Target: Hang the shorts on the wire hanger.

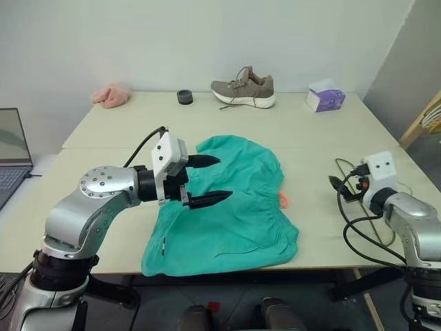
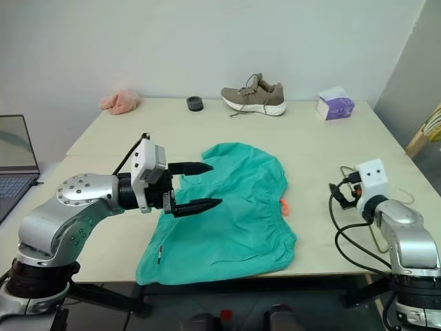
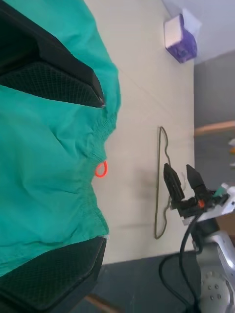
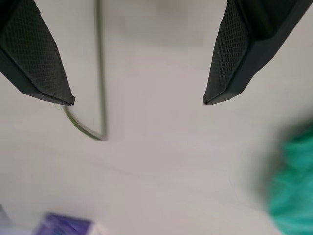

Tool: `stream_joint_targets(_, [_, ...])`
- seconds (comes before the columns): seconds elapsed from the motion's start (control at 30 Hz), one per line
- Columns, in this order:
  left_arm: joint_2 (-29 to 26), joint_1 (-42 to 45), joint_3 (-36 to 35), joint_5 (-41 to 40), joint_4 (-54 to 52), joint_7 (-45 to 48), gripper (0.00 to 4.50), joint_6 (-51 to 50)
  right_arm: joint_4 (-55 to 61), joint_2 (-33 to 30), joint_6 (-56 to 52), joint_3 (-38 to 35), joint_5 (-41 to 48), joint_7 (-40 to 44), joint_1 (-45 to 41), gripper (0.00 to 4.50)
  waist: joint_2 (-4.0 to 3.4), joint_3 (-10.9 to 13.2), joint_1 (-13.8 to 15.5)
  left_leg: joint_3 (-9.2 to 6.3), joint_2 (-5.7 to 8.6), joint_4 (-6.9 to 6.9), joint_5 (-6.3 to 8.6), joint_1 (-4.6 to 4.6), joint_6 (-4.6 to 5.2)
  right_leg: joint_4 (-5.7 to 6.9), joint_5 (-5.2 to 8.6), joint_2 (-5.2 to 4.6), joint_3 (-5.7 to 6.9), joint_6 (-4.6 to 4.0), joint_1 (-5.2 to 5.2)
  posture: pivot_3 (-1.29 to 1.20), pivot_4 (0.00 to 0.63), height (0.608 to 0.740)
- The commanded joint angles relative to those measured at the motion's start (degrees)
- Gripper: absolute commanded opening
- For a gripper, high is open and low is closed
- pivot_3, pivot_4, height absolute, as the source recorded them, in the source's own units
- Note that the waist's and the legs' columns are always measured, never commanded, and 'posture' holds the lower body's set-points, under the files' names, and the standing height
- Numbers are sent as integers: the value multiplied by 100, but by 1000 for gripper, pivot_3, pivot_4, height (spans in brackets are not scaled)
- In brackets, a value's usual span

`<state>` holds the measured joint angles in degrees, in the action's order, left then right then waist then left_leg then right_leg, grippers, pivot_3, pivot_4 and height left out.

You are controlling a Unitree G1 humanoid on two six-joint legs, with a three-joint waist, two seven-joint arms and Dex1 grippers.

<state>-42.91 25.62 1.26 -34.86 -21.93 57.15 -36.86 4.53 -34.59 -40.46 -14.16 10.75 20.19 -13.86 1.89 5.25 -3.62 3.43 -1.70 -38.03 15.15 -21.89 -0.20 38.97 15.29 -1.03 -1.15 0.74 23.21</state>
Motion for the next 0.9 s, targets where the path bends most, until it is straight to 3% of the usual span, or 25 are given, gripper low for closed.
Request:
stream_joint_targets(0.03, [-111,341,98,164,183,296,4445,247,-553,-169,-123,-328,-193,-362,-178,4500,0,0,-74,0,1,0,0,0,0,0,2,0,-1,4,0,-155,79,740])
stream_joint_targets(0.43, [84,730,238,446,512,438,4445,551,-2841,-467,-153,22,-304,174,-931,4500,-7,5,-318,-3,-2,6,1,1,1,-5,18,4,-9,32,-2,-151,85,740])
stream_joint_targets(0.53, [80,737,250,475,513,449,4500,564,-3430,-542,-238,216,-357,444,-1147,3918,3,1,-330,-4,-2,5,1,3,1,-6,18,4,-8,33,-5,-147,86,740])
stream_joint_targets(0.8, [46,676,237,555,453,481,4500,587,-5022,-546,-615,264,-332,706,-1687,1336,82,-50,-294,-13,-5,4,1,14,1,-14,18,2,4,33,-27,-128,87,740])
stream_joint_targets(0.9, [21,617,200,564,422,479,4500,573,-5358,-484,-571,128,-293,574,-1795,336,101,-54,-243,-27,-9,10,5,65,1,-52,18,-1,24,32,-101,-123,87,740])
